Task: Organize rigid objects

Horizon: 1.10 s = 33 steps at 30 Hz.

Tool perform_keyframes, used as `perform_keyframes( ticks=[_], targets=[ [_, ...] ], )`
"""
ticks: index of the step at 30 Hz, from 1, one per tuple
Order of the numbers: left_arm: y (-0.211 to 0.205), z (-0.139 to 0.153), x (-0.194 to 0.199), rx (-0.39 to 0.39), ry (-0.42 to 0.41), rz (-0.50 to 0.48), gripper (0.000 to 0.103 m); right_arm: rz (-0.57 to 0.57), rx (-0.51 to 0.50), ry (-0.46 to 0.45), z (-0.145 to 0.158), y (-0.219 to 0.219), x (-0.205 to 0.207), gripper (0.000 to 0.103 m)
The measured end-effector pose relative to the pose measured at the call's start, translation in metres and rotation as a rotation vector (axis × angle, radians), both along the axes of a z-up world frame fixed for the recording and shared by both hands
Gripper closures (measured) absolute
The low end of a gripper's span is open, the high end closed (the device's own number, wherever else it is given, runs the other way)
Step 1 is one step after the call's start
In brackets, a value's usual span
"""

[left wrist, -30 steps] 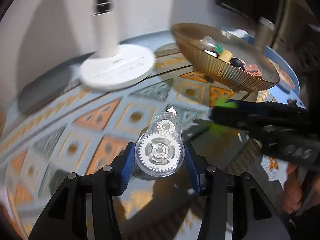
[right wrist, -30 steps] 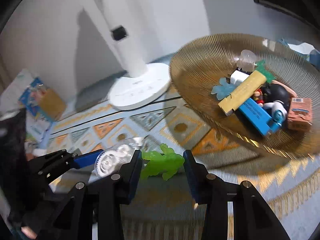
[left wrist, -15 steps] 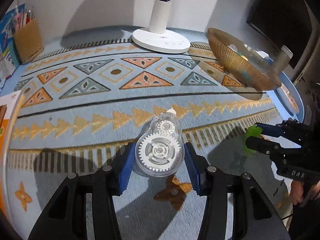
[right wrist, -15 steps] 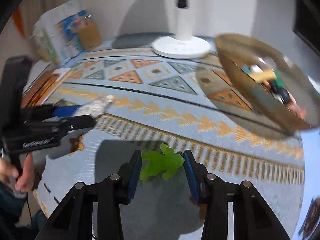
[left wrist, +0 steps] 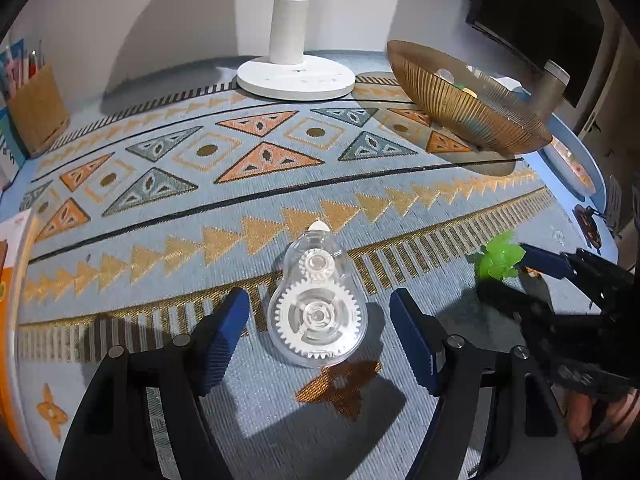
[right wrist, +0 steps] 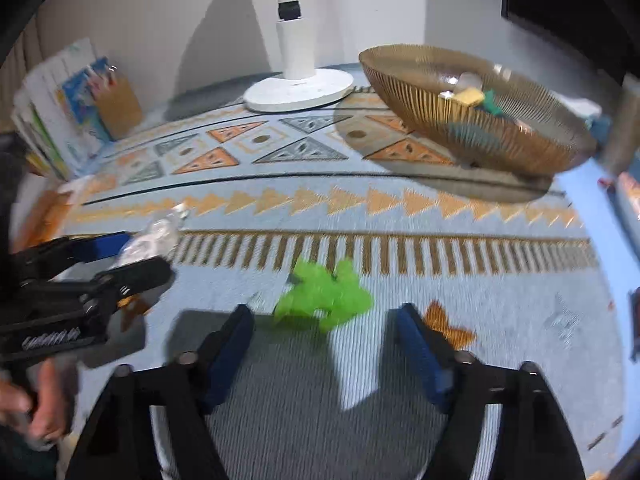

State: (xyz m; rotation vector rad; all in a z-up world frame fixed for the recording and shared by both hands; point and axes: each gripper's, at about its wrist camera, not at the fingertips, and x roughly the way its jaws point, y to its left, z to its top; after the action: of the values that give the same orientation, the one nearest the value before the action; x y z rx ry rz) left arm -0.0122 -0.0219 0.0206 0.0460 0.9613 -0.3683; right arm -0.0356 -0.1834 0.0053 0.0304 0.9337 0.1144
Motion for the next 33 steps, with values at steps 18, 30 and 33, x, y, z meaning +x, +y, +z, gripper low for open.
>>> perform_keyframes(
  ticks=[18, 30, 33],
  targets=[
    [-0.007, 0.099, -0.014, -0.09, -0.277, 0.066, 0.057, -0.16, 0.028, -0.279, 0.102, -0.062, -0.025, 0.054],
    [-0.074, 0.184, 0.008, -0.134, -0.476, -0.031, 0.057, -0.318, -0.006, -0.464, 0.184, -0.143, -0.022, 0.054],
    [-0.097, 0.2, 0.029, -0.187, -0.481, -0.067, 0.057, -0.356, 0.008, -0.479, 0.193, -0.167, -0.006, 0.054]
  ],
)
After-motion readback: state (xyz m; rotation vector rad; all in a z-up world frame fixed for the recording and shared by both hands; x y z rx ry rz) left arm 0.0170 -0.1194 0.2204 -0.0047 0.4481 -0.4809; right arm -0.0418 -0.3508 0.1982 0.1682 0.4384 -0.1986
